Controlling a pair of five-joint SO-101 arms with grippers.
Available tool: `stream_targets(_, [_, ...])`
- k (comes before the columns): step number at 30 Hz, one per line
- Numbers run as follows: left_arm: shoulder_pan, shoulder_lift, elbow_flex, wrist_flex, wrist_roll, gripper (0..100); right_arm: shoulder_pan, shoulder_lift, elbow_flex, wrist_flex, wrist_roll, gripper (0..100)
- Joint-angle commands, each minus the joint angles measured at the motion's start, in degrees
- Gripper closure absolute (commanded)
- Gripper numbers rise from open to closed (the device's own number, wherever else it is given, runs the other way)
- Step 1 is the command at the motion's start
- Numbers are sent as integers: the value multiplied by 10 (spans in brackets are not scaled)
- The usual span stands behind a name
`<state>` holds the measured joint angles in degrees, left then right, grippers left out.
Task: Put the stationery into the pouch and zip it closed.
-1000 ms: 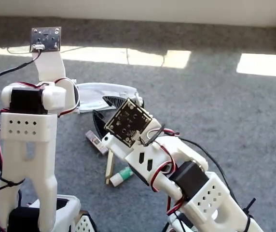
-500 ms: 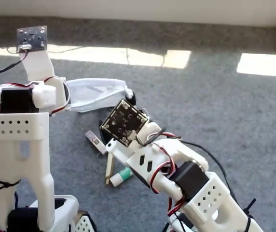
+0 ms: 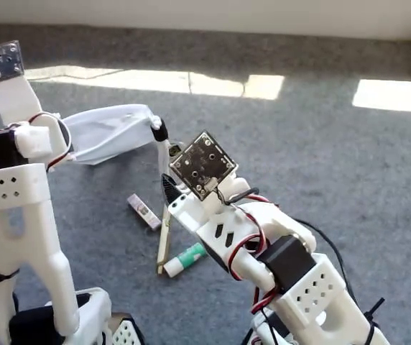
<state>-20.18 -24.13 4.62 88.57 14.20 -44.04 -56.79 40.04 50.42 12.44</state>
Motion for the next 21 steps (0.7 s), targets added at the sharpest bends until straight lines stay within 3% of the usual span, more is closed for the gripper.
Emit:
stream_targets(1, [-26,-10,-26,-8,-7,993,7,-12,-15,-2,-7,887])
stream_targets(6, [-56,-67,-19,-9,-4,994,5,-12,10,-17,-9,887])
stream_targets(9, [-74,-108,-4,-11,-4,994,7,-12,34,-54,-48,887])
stream_targets(21, [-77,-156,68,-64,-3,994,5,7,86,-109,-65,886])
